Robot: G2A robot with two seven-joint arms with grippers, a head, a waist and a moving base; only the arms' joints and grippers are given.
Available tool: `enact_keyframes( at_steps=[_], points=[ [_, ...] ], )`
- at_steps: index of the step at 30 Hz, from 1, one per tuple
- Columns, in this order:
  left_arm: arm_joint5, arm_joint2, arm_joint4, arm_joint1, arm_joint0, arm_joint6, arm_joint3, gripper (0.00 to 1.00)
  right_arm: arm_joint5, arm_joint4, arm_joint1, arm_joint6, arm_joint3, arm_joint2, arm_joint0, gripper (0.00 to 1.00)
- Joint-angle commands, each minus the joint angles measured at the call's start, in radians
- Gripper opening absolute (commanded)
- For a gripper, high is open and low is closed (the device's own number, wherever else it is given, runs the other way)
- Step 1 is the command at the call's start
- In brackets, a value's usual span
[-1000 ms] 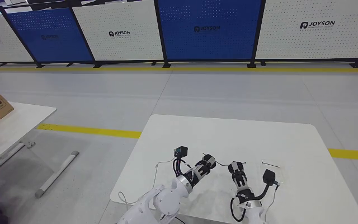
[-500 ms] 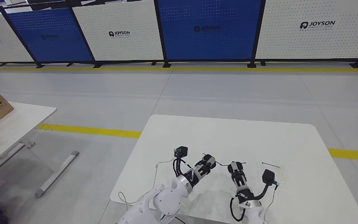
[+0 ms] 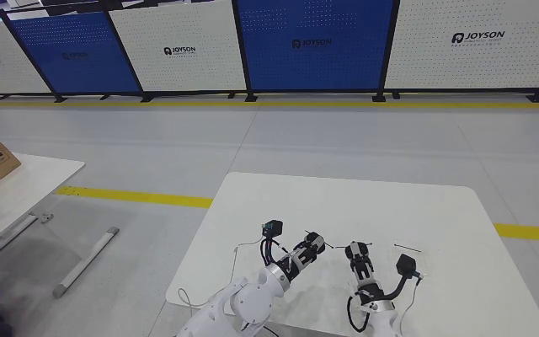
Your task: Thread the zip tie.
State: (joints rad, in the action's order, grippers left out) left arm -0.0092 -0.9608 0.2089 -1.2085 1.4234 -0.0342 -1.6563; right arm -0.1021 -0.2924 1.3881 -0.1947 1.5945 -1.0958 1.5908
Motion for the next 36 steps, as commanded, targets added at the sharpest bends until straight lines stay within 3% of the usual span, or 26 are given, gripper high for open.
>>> enact_keyframes(
  at_steps=[1, 7, 9, 36],
  points=[
    [0.002, 0.0, 0.0, 0.0, 0.0, 0.001, 0.002, 0.0, 0.006, -0.016, 0.001, -0.012, 0.0, 0.002, -0.001, 0.0],
    [0.065, 0.002, -0.028, -0.008, -0.005, 0.016, 0.003, 0.0, 0.003, -0.114, 0.004, -0.078, -0.009, 0.011, -0.004, 0.0],
    [0.075, 0.0, -0.05, -0.011, -0.008, 0.022, -0.001, 0.0, -0.011, -0.092, 0.005, -0.069, -0.013, 0.012, -0.002, 0.0],
    [0.075, 0.0, -0.051, -0.011, -0.008, 0.022, -0.001, 0.0, -0.009, -0.024, 0.012, 0.004, -0.033, 0.003, -0.029, 0.0]
  ],
)
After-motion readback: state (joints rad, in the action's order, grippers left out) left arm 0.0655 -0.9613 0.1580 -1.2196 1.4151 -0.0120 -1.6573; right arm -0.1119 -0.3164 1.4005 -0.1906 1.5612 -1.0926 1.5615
